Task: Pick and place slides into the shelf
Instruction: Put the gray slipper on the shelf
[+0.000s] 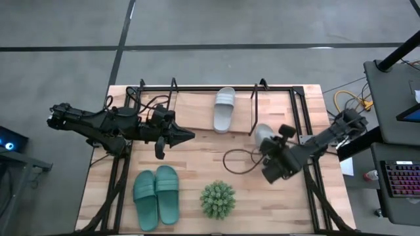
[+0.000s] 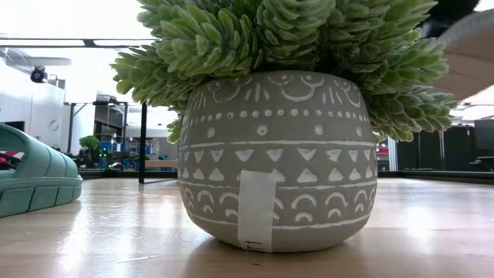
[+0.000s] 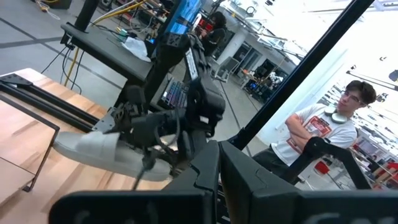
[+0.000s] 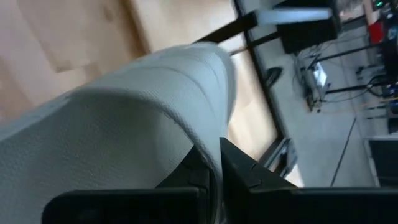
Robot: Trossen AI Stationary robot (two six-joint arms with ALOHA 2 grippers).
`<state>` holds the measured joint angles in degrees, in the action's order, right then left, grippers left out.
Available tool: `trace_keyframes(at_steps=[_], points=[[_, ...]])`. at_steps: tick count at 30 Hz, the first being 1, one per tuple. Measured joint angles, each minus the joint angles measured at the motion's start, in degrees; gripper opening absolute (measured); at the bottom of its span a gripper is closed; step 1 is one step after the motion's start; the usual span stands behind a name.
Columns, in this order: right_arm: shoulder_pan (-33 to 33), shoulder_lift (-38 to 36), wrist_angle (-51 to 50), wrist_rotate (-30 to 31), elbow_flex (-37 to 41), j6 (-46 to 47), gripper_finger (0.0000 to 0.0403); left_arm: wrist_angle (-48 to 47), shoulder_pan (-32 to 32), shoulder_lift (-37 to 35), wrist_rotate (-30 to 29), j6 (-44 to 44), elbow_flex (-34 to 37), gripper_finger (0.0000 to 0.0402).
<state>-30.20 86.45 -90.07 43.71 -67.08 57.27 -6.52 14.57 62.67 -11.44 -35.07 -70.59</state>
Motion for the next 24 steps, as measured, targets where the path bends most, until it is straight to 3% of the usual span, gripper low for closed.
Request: trace_keyframes(at_steps=[12,16,24], points=[[11.5,-1.2,1.1,10.9,-7.7,-14.3,0.0008,0.0,0.0,0.0,-1.0,1.0,0.0,0.0000],[13.0,-1.2,1.6,11.8,-9.6,-15.7,0.0008,0.0,0.0,0.0,-1.0,1.0,0.0,0.0000],[16.8,-1.2,10.8,12.3,-10.0,-27.3,0.0008,0.0,0.0,0.0,-1.0,1.1,0.1,0.0000]])
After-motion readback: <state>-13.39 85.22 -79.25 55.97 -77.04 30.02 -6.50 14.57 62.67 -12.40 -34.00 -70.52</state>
